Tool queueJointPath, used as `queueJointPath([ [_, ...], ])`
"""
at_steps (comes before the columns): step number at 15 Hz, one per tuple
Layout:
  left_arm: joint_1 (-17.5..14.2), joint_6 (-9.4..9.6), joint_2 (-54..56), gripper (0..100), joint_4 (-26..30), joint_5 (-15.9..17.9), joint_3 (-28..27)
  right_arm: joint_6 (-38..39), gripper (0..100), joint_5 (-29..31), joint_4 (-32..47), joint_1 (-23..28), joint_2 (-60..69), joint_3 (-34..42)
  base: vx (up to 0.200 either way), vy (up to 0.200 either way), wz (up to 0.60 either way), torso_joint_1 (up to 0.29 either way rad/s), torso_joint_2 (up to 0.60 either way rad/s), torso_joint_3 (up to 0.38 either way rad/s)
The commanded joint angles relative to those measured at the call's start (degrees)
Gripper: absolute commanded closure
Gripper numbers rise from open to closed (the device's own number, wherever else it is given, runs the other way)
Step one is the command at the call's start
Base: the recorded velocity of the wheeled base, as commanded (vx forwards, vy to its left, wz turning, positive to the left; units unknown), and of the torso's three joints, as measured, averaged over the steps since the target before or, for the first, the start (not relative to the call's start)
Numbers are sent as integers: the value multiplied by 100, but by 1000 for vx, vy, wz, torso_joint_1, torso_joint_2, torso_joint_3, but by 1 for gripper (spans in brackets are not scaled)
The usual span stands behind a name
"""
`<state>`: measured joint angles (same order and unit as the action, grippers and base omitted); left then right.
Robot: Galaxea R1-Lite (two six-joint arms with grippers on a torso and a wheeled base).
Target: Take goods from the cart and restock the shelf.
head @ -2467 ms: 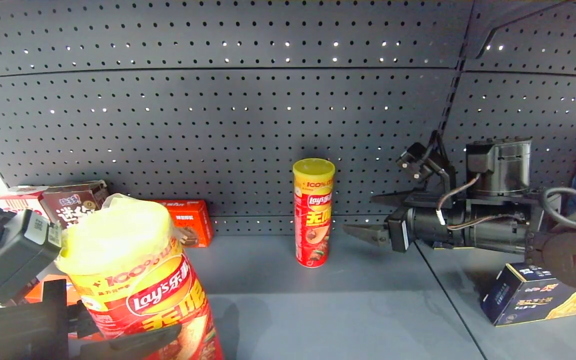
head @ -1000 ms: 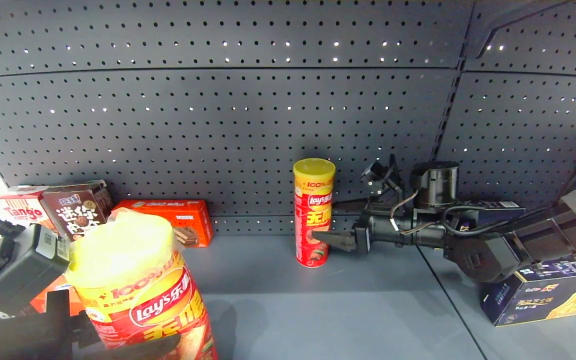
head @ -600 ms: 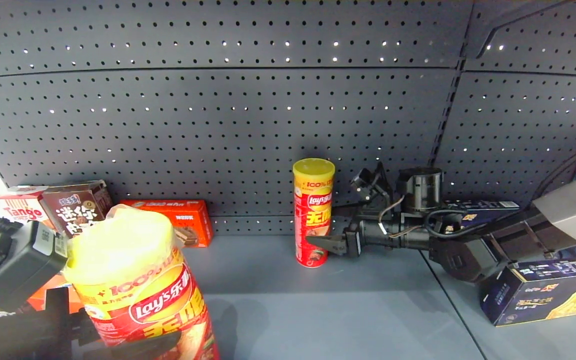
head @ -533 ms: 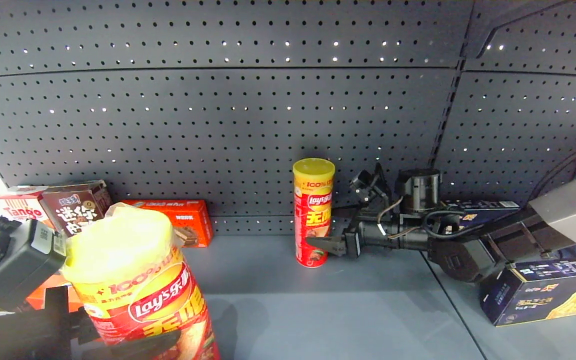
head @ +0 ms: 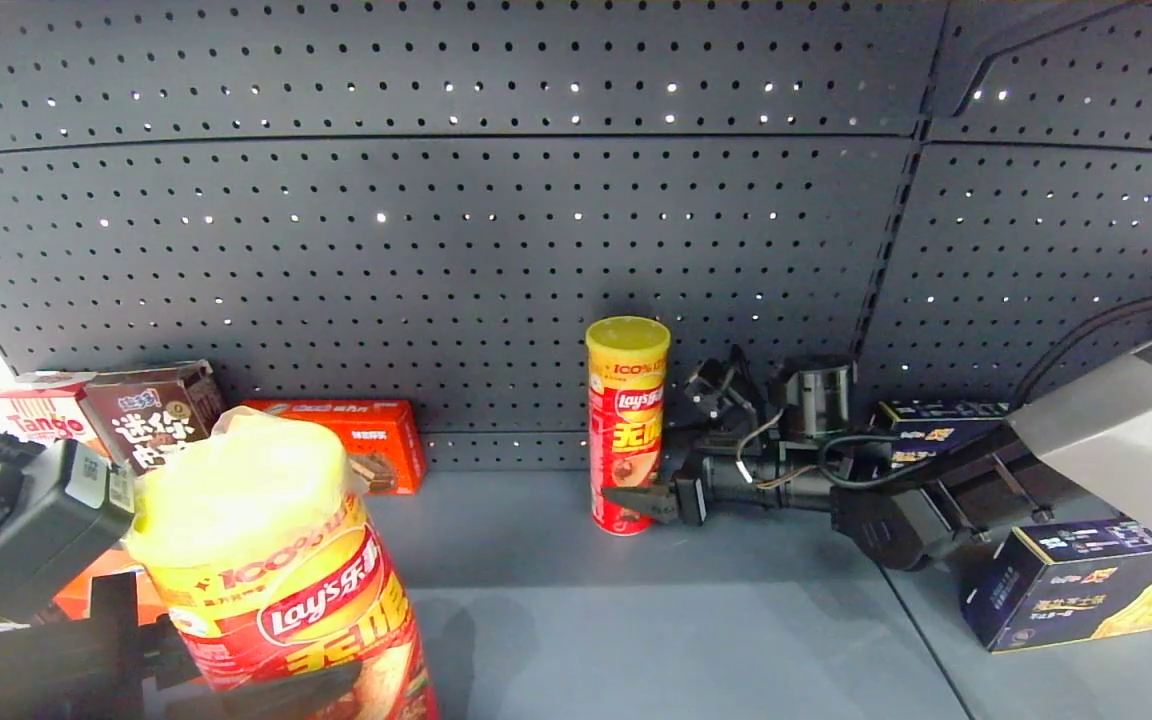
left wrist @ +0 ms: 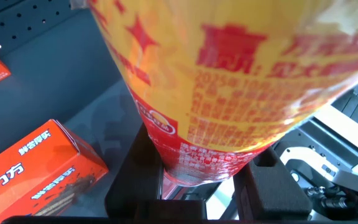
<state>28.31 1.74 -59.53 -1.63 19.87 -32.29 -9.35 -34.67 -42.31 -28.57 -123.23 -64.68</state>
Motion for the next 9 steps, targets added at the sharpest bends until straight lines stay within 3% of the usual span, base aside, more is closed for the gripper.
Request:
queueJointPath([
  [1, -1, 1, -15, 100, -4, -1, 12, 21, 0, -49, -5, -52, -148, -62, 0, 0, 0, 0, 0, 0],
  [2, -1, 1, -6, 100, 5, -1, 21, 21, 0, -75, -31, -60, -175, -88, 0, 0, 0, 0, 0, 0],
  [3, -1, 1, -6, 100, 5, -1, 21, 30, 100, -101, -66, -69, -183, -132, 0, 0, 0, 0, 0, 0],
  [9, -1, 1, 2, 100, 5, -1, 39, 74, 100, -66, -75, -175, -8, 96, 0, 0, 0, 0, 0, 0],
])
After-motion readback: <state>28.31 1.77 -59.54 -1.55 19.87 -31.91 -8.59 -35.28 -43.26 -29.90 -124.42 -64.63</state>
